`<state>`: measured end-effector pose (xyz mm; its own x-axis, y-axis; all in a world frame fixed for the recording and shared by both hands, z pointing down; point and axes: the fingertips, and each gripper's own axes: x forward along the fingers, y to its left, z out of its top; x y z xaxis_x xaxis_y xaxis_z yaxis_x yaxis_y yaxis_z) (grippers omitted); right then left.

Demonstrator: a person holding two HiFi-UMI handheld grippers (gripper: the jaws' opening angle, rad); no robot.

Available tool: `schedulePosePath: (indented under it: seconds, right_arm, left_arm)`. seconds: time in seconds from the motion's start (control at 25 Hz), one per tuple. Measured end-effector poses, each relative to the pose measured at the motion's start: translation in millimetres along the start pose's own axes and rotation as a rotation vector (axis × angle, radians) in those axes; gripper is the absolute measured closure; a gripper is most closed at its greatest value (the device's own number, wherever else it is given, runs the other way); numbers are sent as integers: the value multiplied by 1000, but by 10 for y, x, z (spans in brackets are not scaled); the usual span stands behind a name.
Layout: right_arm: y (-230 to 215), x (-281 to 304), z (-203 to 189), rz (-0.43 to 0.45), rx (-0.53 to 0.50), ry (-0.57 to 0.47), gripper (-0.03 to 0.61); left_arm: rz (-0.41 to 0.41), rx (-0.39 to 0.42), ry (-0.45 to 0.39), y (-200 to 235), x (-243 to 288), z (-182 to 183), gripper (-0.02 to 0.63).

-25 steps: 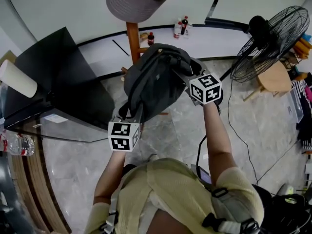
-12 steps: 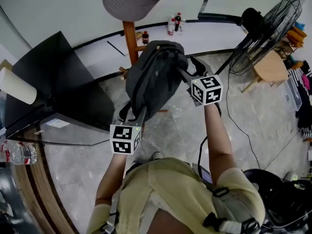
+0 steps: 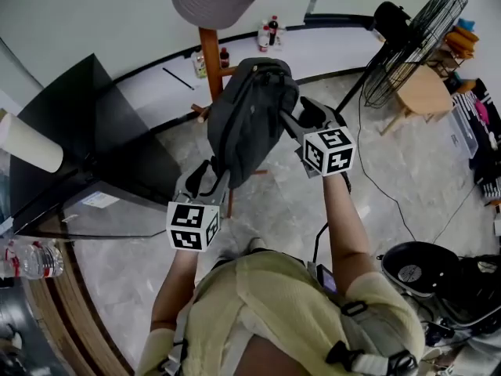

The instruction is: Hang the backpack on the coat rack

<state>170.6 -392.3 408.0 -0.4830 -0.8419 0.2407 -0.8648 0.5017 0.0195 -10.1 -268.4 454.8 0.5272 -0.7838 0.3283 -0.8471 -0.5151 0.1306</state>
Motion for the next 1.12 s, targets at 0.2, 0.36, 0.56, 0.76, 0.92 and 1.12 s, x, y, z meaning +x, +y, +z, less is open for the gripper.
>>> schedulePosePath:
  seconds: [0.2, 0.36, 0.56, 0.76, 0.92, 1.12]
  right_arm:
    - [185, -144, 3, -12, 11, -3, 310]
    - [311, -291, -3, -26, 27, -6, 330]
    - [387, -529, -5, -48, 52, -16, 370]
    - [491, -762, -9, -63, 59, -20, 396]
    - [587, -907, -19, -68, 61, -23, 418]
    - [746, -1021, -68, -66, 75, -17, 442]
  left_arm:
    - [-27, -11, -35, 28, -161, 131, 425]
    - [-61, -34, -66, 30, -275, 235, 425]
    - [-98, -49, -108, -31, -381, 361, 482]
    - [-124, -58, -136, -110, -469, 423, 546]
    - [-136, -72, -149, -123, -523, 437, 586]
    - [-139, -109, -169, -57, -630, 449, 611]
